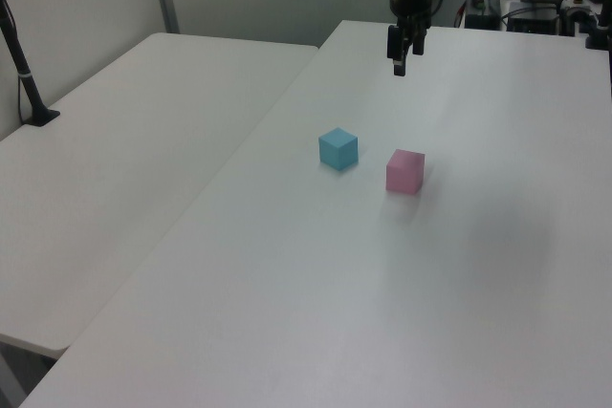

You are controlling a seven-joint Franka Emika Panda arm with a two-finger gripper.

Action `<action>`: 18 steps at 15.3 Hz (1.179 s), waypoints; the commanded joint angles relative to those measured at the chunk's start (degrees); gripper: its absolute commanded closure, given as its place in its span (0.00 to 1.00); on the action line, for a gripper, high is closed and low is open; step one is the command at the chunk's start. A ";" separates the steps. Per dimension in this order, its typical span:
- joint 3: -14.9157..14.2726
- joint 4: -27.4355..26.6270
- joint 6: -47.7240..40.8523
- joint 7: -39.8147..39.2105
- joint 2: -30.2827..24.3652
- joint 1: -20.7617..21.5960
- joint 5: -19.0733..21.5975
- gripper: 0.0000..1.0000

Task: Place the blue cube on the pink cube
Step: 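Move the open gripper down over the light-blue cube, then close the gripper on the light-blue cube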

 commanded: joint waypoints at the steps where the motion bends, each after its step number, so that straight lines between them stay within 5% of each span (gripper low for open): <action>1: -0.38 -1.42 1.26 -0.44 0.24 0.05 0.65 0.00; 12: -0.20 -1.25 27.96 21.87 16.06 1.54 -1.11 0.00; 18: -0.02 -1.07 32.03 26.72 18.27 2.42 -2.78 0.00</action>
